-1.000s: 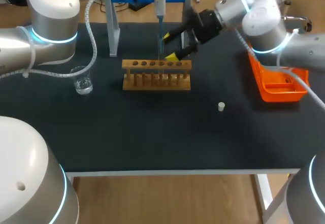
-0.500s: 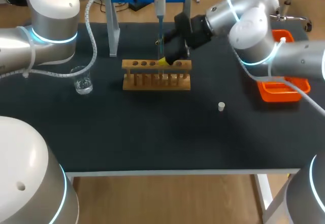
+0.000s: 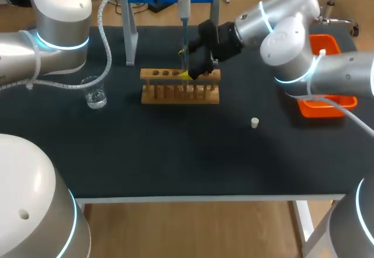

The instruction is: Invert the test tube, pick up the pipette, mount the tip to pipette, aspirate from beaker and dispense into the tube, eject the tip, return the pipette, and cap with the stopper.

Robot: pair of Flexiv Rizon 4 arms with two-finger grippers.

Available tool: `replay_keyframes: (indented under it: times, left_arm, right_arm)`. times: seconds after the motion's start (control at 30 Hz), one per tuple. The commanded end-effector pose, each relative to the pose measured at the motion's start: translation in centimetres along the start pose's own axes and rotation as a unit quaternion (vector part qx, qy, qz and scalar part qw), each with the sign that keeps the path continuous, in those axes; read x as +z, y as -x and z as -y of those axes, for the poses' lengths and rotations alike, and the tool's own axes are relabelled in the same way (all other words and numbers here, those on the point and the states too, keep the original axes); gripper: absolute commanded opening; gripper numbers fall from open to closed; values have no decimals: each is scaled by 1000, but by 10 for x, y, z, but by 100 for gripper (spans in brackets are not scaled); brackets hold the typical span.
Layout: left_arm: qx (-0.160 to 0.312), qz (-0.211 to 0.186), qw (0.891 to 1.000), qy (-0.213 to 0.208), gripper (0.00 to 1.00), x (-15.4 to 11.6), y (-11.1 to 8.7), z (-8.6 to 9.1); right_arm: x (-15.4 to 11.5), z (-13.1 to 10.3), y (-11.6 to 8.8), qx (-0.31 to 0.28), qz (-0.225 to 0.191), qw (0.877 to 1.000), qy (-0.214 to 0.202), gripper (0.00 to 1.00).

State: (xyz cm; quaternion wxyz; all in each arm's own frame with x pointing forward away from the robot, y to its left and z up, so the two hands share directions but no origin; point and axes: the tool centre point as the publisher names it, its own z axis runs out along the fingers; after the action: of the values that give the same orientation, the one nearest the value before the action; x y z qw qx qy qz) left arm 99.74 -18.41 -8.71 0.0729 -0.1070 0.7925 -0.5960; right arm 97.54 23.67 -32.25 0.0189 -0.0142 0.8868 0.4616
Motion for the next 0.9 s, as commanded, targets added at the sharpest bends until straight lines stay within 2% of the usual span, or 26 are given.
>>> replay_keyframes:
  times: [0.03, 0.3, 0.9]
  left_arm:
    - [0, 1, 1000, 1, 0, 0, 0, 1]
    - [0, 1, 1000, 1, 0, 0, 0, 1]
    - [0, 1, 1000, 1, 0, 0, 0, 1]
  right_arm:
    - [2, 0, 4, 2, -5, 1000, -2, 100]
    - [3, 0, 9, 21, -8, 1000, 11, 100]
    - [13, -2, 10, 36, -17, 999, 12, 100]
